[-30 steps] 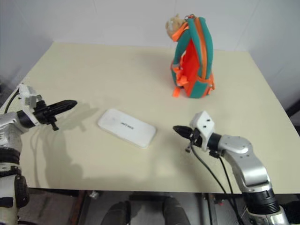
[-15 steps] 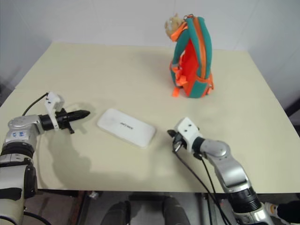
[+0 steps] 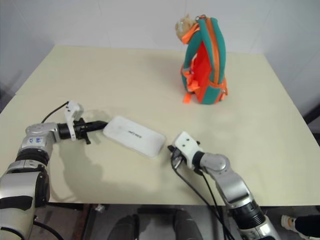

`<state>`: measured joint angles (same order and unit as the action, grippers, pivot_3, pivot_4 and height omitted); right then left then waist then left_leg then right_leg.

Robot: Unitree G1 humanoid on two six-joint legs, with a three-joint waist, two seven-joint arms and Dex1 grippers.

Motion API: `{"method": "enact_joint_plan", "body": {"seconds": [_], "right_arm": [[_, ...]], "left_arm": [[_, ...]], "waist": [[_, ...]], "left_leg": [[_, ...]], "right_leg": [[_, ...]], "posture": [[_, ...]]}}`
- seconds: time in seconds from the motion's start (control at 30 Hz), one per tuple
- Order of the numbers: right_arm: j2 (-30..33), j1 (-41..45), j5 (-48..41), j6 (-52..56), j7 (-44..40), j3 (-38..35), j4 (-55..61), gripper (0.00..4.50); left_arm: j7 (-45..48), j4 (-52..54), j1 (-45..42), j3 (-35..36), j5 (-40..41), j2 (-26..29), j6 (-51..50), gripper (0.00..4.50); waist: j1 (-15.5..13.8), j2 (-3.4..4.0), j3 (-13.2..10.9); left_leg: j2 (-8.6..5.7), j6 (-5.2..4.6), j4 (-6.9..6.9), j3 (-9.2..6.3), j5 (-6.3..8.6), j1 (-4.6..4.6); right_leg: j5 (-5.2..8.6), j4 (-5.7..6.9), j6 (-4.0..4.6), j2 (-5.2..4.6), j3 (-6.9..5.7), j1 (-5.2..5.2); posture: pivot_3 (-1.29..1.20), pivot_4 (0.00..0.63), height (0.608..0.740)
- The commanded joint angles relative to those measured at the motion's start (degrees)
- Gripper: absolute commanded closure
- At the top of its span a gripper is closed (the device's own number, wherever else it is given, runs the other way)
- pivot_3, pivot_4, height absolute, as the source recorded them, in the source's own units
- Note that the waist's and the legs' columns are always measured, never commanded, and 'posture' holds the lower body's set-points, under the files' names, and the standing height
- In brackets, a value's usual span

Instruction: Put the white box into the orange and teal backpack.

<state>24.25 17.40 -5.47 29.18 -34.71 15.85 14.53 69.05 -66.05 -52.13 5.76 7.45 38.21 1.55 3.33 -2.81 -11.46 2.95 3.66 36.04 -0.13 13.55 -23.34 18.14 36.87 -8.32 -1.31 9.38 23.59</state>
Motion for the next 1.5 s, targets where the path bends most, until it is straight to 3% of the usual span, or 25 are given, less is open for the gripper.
{"method": "enact_joint_plan", "body": {"seconds": [0.03, 0.37, 0.8, 1.0, 1.5], "right_arm": [[-0.1, 0.4, 0.0, 0.0, -0.8, 0.5, 2.3, 4.48], [-0.3, 2.3, -0.4, -0.8, -3.1, 1.1, 1.5, 4.48], [3.2, 4.9, 0.1, -4.2, -10.5, 1.8, -0.4, 4.48], [4.4, 5.5, 0.1, -4.8, -11.7, 0.9, -0.8, 4.48], [4.9, 5.7, 0.2, -5.7, -11.8, 0.6, -2.0, 4.48]], "left_arm": [[2.8, 2.1, -0.7, -0.8, -0.4, 0.1, -1.7, 4.50], [4.3, 3.4, -0.2, -2.3, -1.5, -1.3, -1.7, 4.50], [14.0, 24.9, 9.2, -7.0, -0.5, 2.2, -12.2, 4.50], [12.6, 32.9, 14.4, -7.3, -0.6, 4.5, -16.0, 4.50], [6.6, 35.6, 19.7, -4.9, -0.9, 12.5, -20.2, 4.50]], "waist": [[0.0, 0.00, 0.0], [0.0, 0.00, 0.0], [0.3, 0.00, 0.0], [0.2, 0.00, 0.0], [1.9, 0.01, 0.0]], "left_leg": [[0.00, 0.00, 0.00, 0.00, 0.00, 0.00], [0.00, 0.00, 0.00, -0.02, 0.00, 0.00], [0.01, 0.00, -0.04, -0.02, 0.00, 0.01], [0.01, 0.00, -0.02, -0.03, 0.00, 0.02], [0.02, 0.00, -0.02, -0.03, -0.01, 0.11]], "right_leg": [[0.00, 0.00, 0.00, 0.00, 0.00, 0.00], [0.00, 0.01, 0.00, 0.00, 0.00, 0.00], [0.00, 0.00, 0.01, 0.00, 0.00, 0.01], [0.01, 0.01, 0.02, -0.01, 0.00, -0.01], [0.02, 0.10, 0.04, -0.01, 0.01, -0.03]], "posture": [[0.00, 0.150, 0.740], [0.00, 0.150, 0.740], [0.00, 0.150, 0.740], [0.00, 0.150, 0.740], [0.00, 0.150, 0.740]]}}
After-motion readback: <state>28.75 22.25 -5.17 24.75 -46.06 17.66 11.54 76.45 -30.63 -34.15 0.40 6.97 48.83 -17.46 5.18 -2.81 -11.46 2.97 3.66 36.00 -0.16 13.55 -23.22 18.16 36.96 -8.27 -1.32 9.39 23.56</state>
